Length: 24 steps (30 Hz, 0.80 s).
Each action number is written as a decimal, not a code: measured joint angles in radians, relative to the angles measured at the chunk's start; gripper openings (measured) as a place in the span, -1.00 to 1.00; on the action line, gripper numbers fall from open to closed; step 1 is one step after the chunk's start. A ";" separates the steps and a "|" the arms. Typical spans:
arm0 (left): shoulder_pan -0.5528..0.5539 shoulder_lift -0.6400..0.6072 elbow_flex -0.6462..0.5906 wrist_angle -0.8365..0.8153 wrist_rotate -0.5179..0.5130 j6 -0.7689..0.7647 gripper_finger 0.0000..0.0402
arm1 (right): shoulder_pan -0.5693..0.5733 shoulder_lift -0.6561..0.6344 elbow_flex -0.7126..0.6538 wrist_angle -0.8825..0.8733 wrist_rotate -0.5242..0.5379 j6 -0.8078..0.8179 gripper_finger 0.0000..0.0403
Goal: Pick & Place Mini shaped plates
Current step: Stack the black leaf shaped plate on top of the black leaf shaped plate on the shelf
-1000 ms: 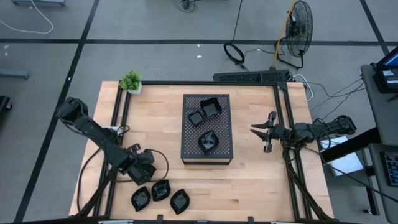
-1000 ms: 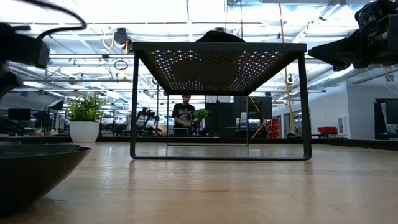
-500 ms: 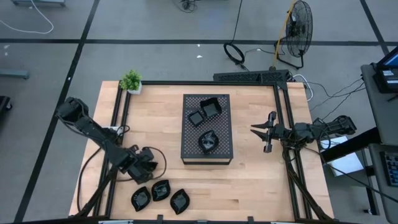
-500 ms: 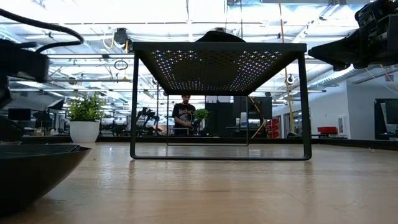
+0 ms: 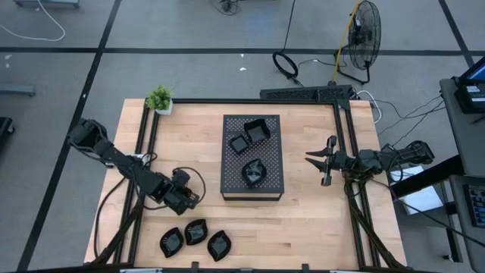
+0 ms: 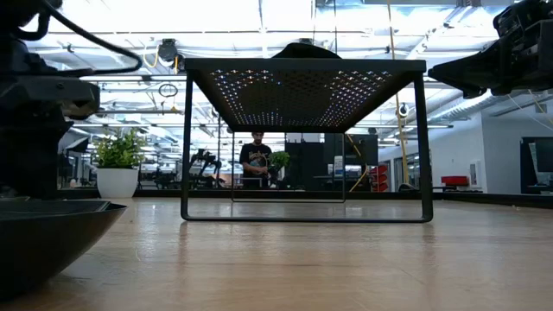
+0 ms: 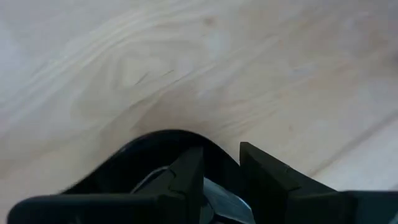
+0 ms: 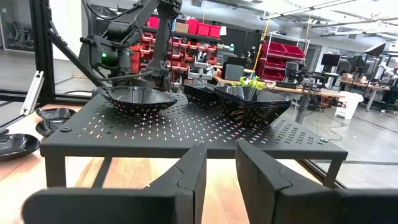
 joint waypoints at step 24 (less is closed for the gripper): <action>-0.183 -0.160 0.029 -0.284 0.300 -0.783 -0.47 | 0.000 0.000 0.000 0.000 0.000 0.000 -0.64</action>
